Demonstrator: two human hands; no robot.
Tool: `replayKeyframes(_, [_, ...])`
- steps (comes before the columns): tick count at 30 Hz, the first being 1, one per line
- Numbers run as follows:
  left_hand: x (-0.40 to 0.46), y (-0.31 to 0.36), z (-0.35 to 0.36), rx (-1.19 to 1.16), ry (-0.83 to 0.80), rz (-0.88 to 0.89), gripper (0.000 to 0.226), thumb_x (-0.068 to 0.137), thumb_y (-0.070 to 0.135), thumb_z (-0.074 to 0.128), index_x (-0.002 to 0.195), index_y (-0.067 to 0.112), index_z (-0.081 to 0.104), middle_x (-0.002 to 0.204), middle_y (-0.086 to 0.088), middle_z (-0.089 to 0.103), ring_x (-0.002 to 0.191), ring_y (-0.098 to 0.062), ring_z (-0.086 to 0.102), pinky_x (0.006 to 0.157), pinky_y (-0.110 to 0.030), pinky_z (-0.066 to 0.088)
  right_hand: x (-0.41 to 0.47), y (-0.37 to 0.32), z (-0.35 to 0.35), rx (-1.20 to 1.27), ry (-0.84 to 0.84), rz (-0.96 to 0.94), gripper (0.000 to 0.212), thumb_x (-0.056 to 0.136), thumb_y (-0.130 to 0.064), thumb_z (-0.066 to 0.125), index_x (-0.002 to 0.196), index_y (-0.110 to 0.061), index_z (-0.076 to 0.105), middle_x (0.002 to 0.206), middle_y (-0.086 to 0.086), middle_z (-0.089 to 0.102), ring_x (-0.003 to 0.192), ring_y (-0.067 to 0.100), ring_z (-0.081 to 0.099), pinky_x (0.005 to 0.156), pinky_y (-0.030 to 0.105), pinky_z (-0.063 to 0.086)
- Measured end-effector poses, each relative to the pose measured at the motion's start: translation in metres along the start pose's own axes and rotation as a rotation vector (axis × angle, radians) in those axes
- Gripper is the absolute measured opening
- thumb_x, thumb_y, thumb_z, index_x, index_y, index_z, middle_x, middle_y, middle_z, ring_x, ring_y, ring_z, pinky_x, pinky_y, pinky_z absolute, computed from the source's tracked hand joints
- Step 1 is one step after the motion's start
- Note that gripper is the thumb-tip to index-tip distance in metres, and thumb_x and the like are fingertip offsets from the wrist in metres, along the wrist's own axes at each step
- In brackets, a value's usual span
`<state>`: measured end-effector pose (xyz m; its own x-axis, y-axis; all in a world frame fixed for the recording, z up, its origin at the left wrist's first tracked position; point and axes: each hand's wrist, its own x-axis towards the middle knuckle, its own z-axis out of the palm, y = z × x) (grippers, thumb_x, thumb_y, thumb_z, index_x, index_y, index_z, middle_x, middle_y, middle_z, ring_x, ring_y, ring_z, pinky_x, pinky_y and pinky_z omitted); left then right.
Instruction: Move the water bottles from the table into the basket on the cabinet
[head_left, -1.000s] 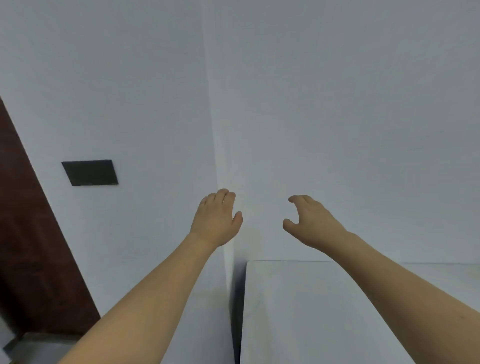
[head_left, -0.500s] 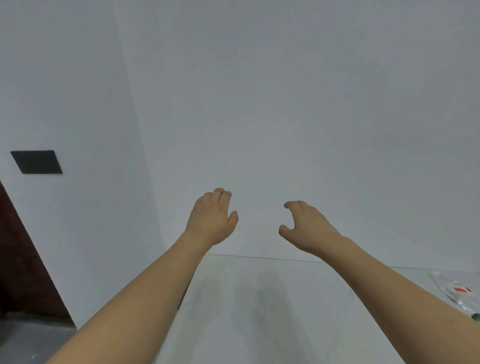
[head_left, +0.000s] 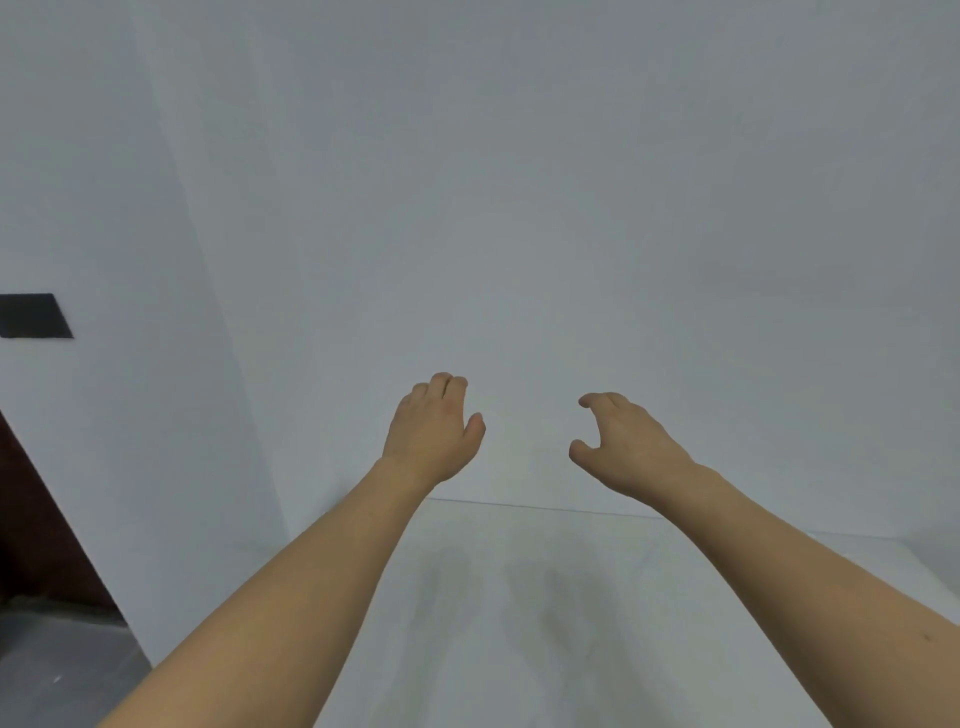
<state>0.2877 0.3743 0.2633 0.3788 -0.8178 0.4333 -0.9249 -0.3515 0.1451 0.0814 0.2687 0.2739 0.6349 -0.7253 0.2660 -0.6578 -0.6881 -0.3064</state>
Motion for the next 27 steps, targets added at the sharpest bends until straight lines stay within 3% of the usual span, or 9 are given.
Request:
replayKeyframes(16, [-0.012, 0.199, 0.058, -0.020, -0.034, -0.159, 0.052, 0.099, 0.034, 0.043, 0.144, 0.009, 0.039, 0.148, -0.005, 0.041, 0.124, -0.027, 0.045, 0.096, -0.037, 0.042, -0.037, 0.221, -0.060, 0.110, -0.059, 0.024, 0.062, 0.092, -0.033, 0.053, 0.147, -0.013, 0.034, 0.152, 0.005, 0.036, 0.131, 0.024, 0.042, 0.101, 0.034, 0.036])
replayKeyframes(27, [0.018, 0.273, 0.112, -0.100, -0.111, -0.170, 0.051, 0.099, 0.034, 0.043, 0.144, 0.010, 0.039, 0.148, -0.004, 0.040, 0.124, -0.026, 0.044, 0.088, -0.035, 0.043, -0.044, 0.321, -0.063, 0.140, -0.093, 0.128, 0.061, 0.092, -0.031, 0.053, 0.147, -0.012, 0.035, 0.151, 0.006, 0.037, 0.131, 0.025, 0.042, 0.102, 0.035, 0.038])
